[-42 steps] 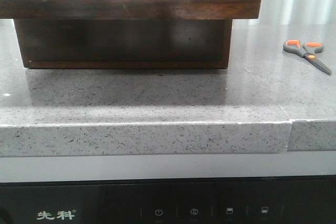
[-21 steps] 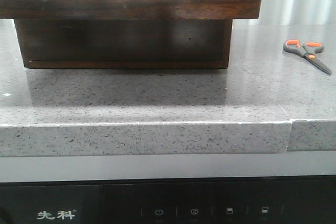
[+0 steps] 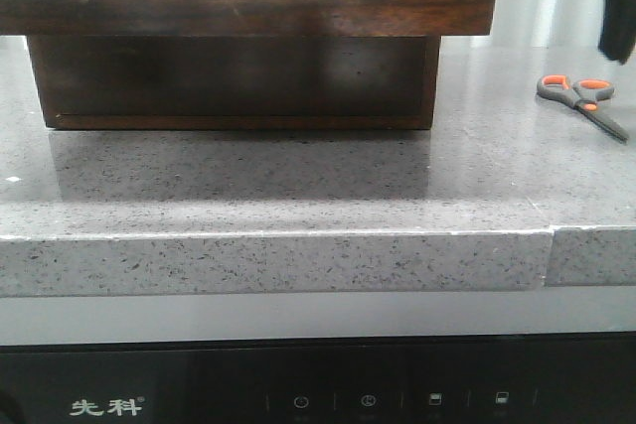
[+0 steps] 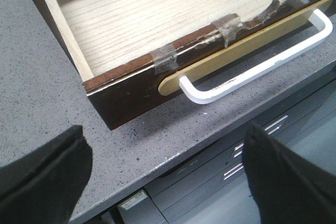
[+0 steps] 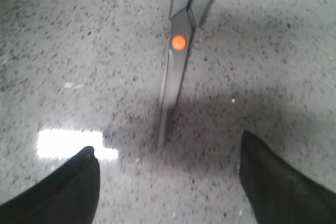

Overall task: Put scissors in drawer with both arms
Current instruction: 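Lower the right gripper onto the grey-and-orange scissors and grasp them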

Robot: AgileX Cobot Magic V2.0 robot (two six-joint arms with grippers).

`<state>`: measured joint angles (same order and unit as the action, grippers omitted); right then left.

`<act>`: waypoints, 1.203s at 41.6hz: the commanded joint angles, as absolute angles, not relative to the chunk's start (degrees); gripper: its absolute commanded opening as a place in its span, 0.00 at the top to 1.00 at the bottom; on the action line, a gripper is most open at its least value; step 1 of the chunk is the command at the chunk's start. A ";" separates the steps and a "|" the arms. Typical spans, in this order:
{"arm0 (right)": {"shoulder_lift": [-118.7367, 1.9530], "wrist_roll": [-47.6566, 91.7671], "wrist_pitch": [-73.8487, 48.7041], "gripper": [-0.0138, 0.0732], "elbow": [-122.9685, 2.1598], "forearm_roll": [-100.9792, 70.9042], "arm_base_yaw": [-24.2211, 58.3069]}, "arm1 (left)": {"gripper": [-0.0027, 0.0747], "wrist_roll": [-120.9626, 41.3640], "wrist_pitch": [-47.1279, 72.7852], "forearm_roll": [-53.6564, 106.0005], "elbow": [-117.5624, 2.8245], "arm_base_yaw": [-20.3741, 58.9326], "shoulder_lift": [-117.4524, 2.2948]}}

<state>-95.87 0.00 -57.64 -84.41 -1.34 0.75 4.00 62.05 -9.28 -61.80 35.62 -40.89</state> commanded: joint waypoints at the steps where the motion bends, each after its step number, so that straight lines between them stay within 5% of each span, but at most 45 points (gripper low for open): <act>1: -96.93 0.31 -57.38 0.23 -89.29 -1.59 0.38 | 0.24 4.61 57.85 -9.32 -63.57 36.08 -41.01; 7: -101.59 0.00 -57.87 0.31 -93.37 -1.59 -0.02 | 0.24 4.61 57.85 -9.32 -63.57 36.08 -41.01; 29: -112.85 0.00 -60.93 0.31 -103.89 -2.38 -0.44 | 0.24 4.61 57.85 -9.32 -63.57 36.08 -41.01; 50: -114.94 0.00 -63.04 0.66 -106.19 -3.34 -0.44 | 0.24 4.61 57.85 -9.32 -63.57 36.08 -41.01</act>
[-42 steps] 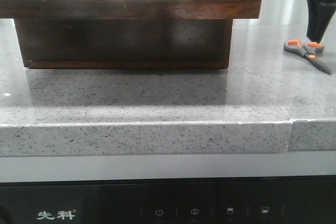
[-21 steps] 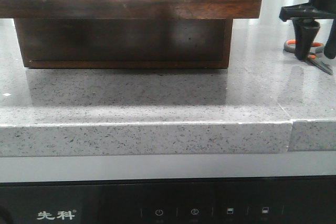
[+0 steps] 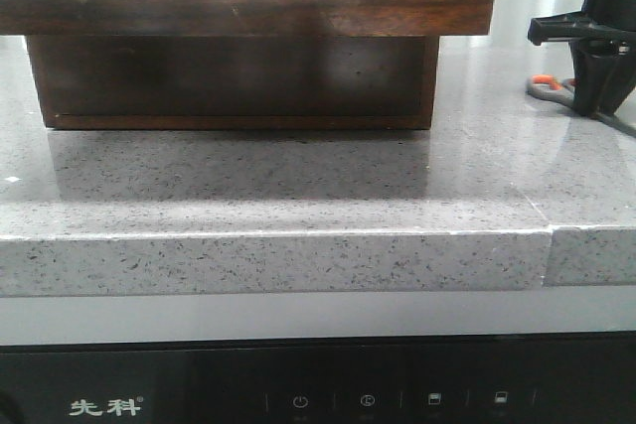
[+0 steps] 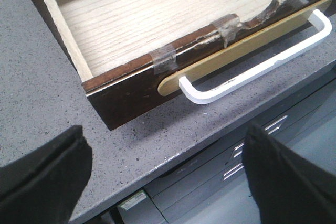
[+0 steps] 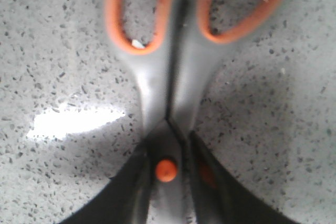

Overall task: Put scissors in drawer with both arms
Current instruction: 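Lower the right gripper onto the grey-and-orange scissors and grasp them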

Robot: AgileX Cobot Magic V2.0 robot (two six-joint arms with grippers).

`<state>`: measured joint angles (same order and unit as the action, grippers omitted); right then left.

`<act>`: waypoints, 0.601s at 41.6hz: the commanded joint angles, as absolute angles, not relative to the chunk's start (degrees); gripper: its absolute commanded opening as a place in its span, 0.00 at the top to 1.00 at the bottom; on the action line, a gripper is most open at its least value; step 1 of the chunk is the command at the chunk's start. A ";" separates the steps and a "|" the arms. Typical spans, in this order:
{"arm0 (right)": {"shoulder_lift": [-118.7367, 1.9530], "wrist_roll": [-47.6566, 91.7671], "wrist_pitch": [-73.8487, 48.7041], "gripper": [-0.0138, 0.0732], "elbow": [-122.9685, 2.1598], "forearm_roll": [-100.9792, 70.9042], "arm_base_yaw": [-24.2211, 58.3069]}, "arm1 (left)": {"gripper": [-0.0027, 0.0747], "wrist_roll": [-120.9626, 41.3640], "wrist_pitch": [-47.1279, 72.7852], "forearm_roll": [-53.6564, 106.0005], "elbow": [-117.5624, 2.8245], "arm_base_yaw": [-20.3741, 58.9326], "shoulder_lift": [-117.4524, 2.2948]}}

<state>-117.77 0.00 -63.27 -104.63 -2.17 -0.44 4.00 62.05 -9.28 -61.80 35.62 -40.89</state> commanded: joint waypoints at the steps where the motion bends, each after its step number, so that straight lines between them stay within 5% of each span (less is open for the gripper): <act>1: -114.94 0.00 -63.14 0.68 -106.19 -3.34 -0.44 | 0.24 4.61 57.85 -9.32 -63.57 36.08 -41.01; 7: -114.94 0.00 -63.58 0.75 -106.19 -3.27 -0.44 | 0.24 4.61 57.85 -9.32 -63.57 36.08 -41.01; 25: -108.10 2.02 -67.57 0.75 -106.45 -0.57 -0.44 | 0.24 4.61 57.85 -9.32 -63.57 36.08 -41.01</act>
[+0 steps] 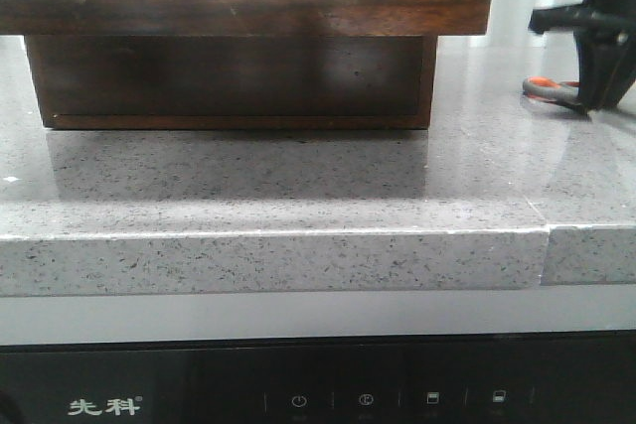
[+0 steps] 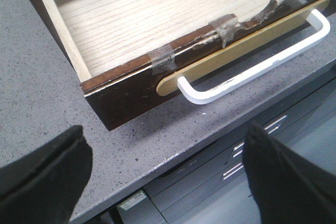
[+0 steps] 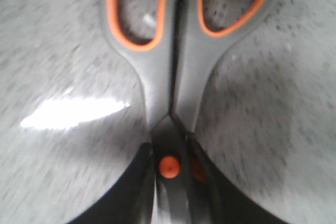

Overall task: Put scissors in drawer with both arms
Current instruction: 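Lower the right gripper onto the grey-and-orange scissors and grasp them, then carry the scissors over the open drawer and release them inside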

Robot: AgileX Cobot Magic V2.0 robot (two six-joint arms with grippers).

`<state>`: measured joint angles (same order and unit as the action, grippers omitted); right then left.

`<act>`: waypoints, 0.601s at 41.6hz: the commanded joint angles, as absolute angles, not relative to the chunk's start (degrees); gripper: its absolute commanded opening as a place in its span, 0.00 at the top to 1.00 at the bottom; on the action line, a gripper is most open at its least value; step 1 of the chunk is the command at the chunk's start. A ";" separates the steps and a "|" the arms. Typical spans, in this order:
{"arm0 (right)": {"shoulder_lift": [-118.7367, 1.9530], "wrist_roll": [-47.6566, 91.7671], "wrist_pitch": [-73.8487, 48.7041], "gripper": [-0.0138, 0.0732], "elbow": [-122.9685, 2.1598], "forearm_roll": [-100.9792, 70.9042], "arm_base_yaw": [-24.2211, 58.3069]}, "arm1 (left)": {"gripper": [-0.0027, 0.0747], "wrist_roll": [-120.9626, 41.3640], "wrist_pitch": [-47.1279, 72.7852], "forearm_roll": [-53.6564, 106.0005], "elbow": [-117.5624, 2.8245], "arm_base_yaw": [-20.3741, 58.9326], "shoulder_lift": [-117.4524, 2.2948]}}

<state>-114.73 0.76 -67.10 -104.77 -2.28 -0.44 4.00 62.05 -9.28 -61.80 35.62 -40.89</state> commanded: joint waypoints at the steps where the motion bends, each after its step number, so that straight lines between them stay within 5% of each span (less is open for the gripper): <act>1: -107.03 2.03 -67.99 0.75 -106.45 0.00 -0.44 | 0.24 4.61 57.85 -9.32 -63.57 36.08 -41.01; 25: -80.22 10.07 -67.83 0.75 -106.45 -4.58 -0.37 | 0.24 4.61 57.85 -9.32 -63.57 36.08 -41.01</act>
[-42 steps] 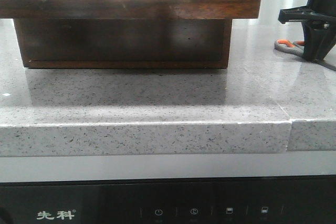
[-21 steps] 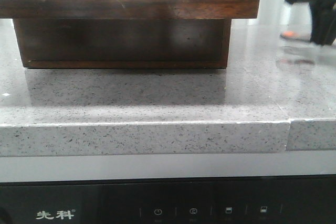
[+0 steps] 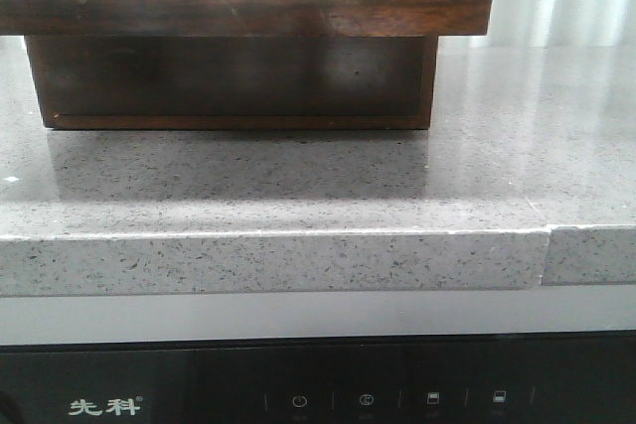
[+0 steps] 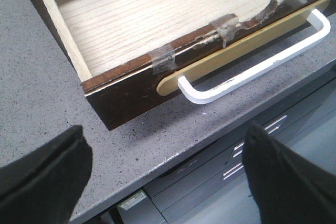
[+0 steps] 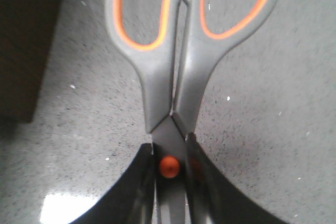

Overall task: Put scissors in drawer with both arms
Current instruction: 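Carry the scissors over the open drawer and release them inside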

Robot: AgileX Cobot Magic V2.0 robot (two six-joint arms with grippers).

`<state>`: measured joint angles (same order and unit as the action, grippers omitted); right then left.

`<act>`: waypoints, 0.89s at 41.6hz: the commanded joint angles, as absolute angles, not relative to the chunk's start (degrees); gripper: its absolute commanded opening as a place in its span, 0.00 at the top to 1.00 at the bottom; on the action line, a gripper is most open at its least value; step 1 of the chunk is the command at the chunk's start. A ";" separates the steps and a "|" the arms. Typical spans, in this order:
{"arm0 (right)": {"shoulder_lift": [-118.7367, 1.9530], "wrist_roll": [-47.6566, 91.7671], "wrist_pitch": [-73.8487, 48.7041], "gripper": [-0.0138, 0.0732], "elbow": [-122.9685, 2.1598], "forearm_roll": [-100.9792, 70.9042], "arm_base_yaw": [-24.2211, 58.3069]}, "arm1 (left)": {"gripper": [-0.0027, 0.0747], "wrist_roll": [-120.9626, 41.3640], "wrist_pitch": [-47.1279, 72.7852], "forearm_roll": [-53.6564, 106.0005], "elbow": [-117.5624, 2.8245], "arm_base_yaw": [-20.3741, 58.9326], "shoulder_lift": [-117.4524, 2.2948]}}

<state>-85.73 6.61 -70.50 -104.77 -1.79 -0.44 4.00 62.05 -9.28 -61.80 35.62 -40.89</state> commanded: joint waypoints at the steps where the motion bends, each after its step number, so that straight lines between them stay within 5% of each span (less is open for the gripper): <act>1: -79.35 11.63 -67.65 0.75 -106.45 -5.79 -0.37 | 0.24 4.61 57.85 -9.32 -63.57 36.08 -41.01; 17: -74.42 41.06 -67.85 0.75 -106.45 -32.71 8.97 | 0.24 4.61 57.85 -9.32 -63.57 36.08 -41.01; 37: -88.96 50.10 -60.98 0.75 -109.43 -27.71 29.34 | 0.24 4.61 57.85 -9.32 -63.57 36.08 -41.01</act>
